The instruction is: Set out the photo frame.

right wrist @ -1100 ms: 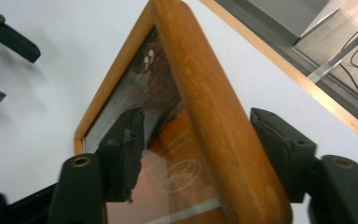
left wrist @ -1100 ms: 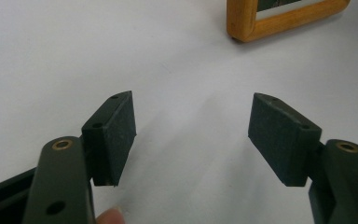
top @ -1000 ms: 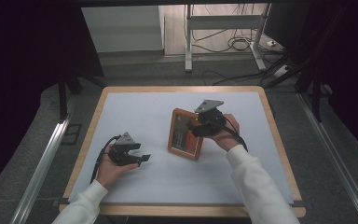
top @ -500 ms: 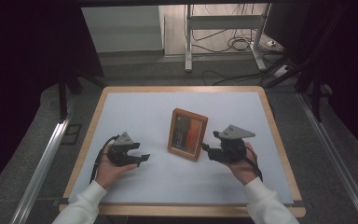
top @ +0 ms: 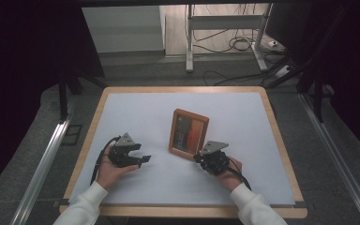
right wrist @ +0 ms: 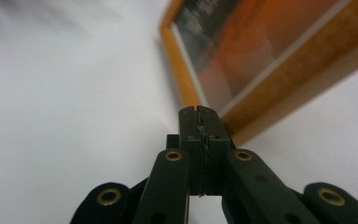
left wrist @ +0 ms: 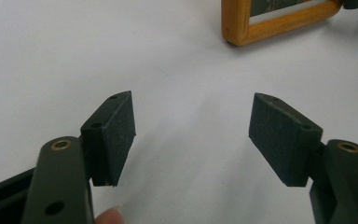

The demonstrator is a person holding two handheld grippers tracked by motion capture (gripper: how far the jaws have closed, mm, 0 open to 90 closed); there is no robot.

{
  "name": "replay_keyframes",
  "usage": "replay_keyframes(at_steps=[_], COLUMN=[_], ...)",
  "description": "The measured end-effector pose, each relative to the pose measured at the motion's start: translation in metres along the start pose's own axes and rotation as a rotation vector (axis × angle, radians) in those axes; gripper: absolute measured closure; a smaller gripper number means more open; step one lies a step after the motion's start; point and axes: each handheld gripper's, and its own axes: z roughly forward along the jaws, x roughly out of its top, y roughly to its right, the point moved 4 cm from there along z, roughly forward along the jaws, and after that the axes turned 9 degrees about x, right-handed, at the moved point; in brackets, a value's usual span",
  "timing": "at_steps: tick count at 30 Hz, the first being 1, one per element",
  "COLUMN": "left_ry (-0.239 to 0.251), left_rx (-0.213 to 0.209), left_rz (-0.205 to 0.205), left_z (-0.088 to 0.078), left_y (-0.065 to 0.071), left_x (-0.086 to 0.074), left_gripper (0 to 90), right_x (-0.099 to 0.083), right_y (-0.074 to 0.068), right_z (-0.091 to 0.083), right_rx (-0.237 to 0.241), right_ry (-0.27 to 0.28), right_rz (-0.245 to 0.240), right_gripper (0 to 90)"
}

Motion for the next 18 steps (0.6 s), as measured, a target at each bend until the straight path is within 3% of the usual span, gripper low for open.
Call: replay_keyframes(at_steps=[11, 18], left_ry=[-0.002, 0.003], left_rx=[0.003, 0.002], left_rz=[-0.002, -0.005], left_z=[0.0, -0.001], left_y=[0.0, -0.001], left_x=[0.0, 0.0], left_gripper=[30.9, 30.8], right_x=[-0.006, -0.008], right_y=[0.017, 0.018], right_z=[-0.008, -0.009], right_rx=[-0.049, -0.044], right_ry=[0.013, 0.021], right_rz=[0.03, 0.036], right_gripper=[90.0, 89.9])
